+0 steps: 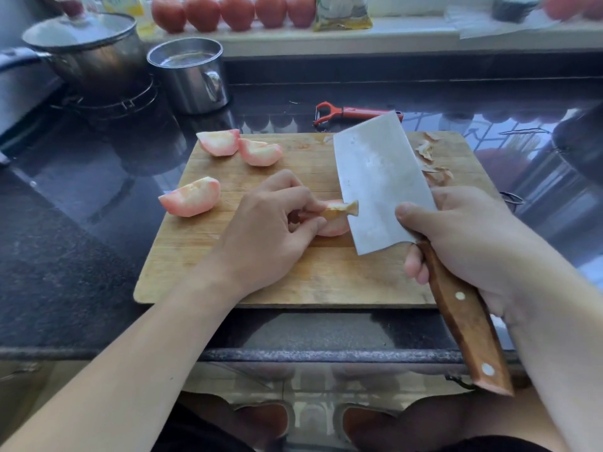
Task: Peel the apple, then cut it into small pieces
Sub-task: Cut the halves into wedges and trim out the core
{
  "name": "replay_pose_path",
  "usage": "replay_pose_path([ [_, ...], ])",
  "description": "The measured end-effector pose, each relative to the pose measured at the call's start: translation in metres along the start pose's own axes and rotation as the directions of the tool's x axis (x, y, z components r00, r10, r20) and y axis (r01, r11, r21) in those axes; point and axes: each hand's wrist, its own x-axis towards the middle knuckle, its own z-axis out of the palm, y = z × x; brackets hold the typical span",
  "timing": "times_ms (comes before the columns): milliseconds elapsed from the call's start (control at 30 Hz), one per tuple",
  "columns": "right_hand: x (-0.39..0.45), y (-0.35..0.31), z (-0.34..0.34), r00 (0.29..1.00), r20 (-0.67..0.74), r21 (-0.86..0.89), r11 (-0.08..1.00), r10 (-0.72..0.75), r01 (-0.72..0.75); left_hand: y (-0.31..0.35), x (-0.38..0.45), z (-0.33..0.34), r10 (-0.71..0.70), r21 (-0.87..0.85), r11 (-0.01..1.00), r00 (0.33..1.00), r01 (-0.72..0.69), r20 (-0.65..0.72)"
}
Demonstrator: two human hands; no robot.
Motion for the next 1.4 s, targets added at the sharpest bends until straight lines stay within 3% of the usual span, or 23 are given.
replay_pose_path([
  [867, 0.000, -0.005, 0.006, 0.998, 0.056, -0.068, 0.998, 0.013, -0.010, 0.001, -0.002, 0.001, 0.031, 0.055, 0.998, 0.999, -0.029, -0.034],
  [1400, -0.002, 0.020, 0.007, 0.995, 0.084, 0.070, 0.996, -0.054, 0.048, 0.000, -0.001, -0.002, -0.002, 0.018, 1.000, 0.999, 0.003, -0.035],
])
